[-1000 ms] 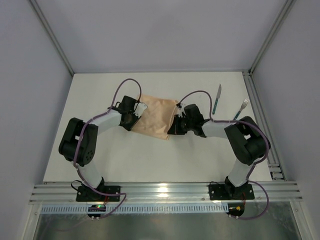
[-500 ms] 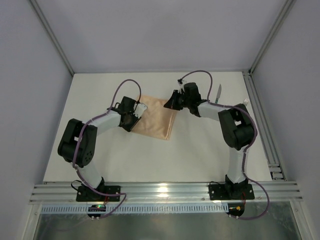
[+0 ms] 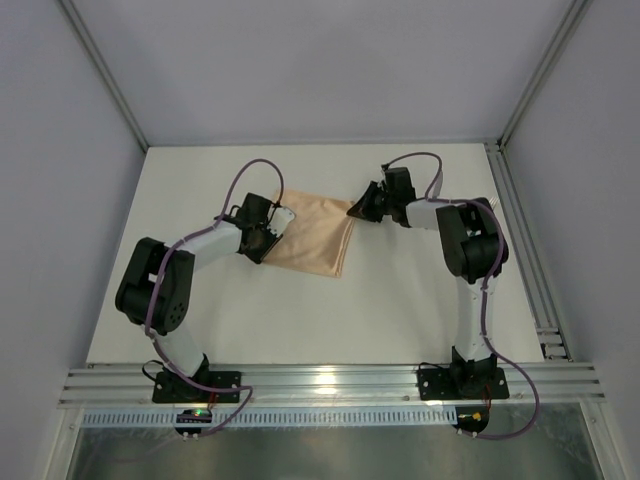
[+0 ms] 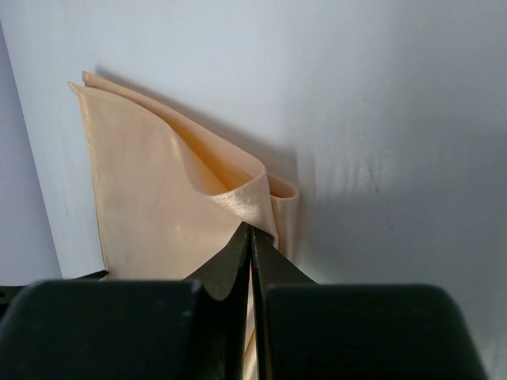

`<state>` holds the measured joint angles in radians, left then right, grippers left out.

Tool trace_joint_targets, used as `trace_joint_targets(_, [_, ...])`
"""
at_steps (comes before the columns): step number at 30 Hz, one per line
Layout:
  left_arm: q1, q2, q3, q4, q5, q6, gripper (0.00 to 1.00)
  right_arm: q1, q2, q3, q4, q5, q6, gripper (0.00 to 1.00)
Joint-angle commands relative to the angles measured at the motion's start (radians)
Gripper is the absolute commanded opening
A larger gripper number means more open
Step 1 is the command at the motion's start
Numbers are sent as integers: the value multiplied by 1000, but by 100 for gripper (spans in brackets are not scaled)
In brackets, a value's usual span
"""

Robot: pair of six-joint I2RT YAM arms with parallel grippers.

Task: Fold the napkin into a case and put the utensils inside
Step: Smooth out the square-folded napkin at the center of the board.

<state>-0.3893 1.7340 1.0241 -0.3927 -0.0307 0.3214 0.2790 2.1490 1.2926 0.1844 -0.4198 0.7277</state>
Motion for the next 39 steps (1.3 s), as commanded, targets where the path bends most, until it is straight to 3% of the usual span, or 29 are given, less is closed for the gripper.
trace_joint_targets(1, [6, -1, -35, -20, 17, 5, 31, -14, -3, 54, -19, 35, 15, 4])
trace_joint_targets(10, [6, -45, -36, -43, 81, 22, 31, -49, 31, 155, -129, 65, -66, 4])
trace_joint_targets(15, [6, -66, -16, -63, 110, 18, 34, -12, -117, 166, -241, 81, -217, 5])
trace_joint_targets(18, [6, -89, -2, -78, 129, 8, 35, 64, -234, 91, -281, 104, -313, 5])
trace_joint_targets(25, [13, -157, 2, -110, 146, 2, 36, 199, -371, -202, -217, 133, -280, 14])
trace_joint_targets(29, [21, -154, -12, -97, 121, 11, 37, 275, -403, -262, -235, 170, -292, 20])
trace_joint_targets(34, [26, -90, -27, -58, 91, 8, 36, 279, -402, -363, -195, 182, -258, 19])
trace_joint_targets(39, [26, -63, -56, -38, 78, 15, 36, 279, -376, -438, -157, 168, -240, 10])
